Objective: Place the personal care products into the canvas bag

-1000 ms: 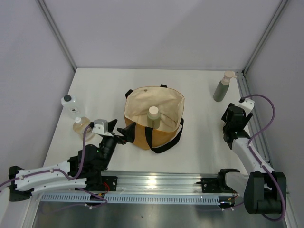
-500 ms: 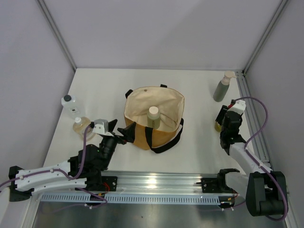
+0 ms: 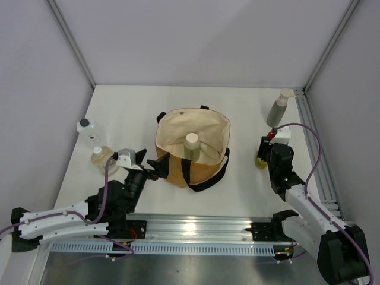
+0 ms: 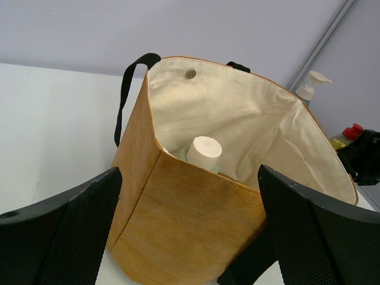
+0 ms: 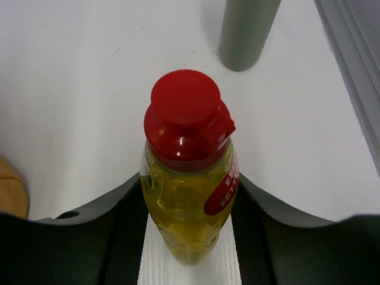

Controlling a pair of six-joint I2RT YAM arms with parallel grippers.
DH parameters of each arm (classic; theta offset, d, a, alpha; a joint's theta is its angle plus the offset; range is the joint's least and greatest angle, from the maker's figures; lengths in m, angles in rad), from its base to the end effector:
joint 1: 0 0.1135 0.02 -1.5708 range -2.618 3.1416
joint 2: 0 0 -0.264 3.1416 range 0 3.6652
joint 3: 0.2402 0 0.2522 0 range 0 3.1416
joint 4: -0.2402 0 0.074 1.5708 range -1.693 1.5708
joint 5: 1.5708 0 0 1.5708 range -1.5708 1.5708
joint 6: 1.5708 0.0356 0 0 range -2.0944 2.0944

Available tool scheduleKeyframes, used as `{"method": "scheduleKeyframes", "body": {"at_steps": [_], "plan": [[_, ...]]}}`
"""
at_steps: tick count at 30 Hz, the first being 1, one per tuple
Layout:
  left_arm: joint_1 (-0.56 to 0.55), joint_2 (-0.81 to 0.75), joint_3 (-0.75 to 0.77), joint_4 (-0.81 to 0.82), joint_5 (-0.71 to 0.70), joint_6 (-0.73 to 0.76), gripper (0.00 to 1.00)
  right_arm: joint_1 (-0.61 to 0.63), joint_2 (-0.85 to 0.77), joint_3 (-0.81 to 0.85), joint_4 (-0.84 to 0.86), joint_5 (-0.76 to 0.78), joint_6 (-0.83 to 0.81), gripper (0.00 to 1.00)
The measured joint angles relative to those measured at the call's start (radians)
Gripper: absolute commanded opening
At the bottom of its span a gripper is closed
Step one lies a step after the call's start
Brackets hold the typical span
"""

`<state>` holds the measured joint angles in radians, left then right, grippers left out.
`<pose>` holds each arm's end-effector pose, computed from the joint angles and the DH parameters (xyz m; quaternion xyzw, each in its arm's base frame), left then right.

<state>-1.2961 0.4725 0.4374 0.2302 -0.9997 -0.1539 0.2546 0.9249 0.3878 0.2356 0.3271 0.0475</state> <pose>0.0623 -0.1106 0.3031 -0.0103 0.6689 -0.2219 0.7093 0.2014 0.0406 0.2186 0.0139 0.8003 -0.0416 0.5981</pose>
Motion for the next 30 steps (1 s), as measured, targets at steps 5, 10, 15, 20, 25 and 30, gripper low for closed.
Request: {"method": "scheduleKeyframes", "body": {"at_steps": [5, 10, 15, 20, 25, 30], "plan": [[0.002, 0.016, 0.000, 0.000, 0.000, 0.000, 0.99, 0.034, -0.058, 0.008, -0.062, 0.000, -0.004, 0.00], [0.003, 0.024, 0.000, 0.001, 0.000, 0.000, 0.99, 0.055, -0.106, 0.011, -0.102, 0.000, -0.009, 0.00], [0.006, 0.034, 0.000, 0.001, 0.000, 0.000, 0.99, 0.076, -0.158, 0.012, -0.114, -0.003, -0.015, 0.00], [0.009, 0.044, 0.000, 0.001, 0.000, 0.000, 0.99, 0.085, -0.224, 0.042, -0.159, -0.004, -0.013, 0.00], [0.010, 0.051, 0.000, 0.002, 0.000, 0.000, 0.99, 0.115, -0.275, 0.142, -0.225, -0.005, -0.010, 0.00], [0.010, 0.058, 0.000, 0.002, 0.000, 0.000, 0.99, 0.145, -0.246, 0.344, -0.292, -0.025, -0.014, 0.00]]}}
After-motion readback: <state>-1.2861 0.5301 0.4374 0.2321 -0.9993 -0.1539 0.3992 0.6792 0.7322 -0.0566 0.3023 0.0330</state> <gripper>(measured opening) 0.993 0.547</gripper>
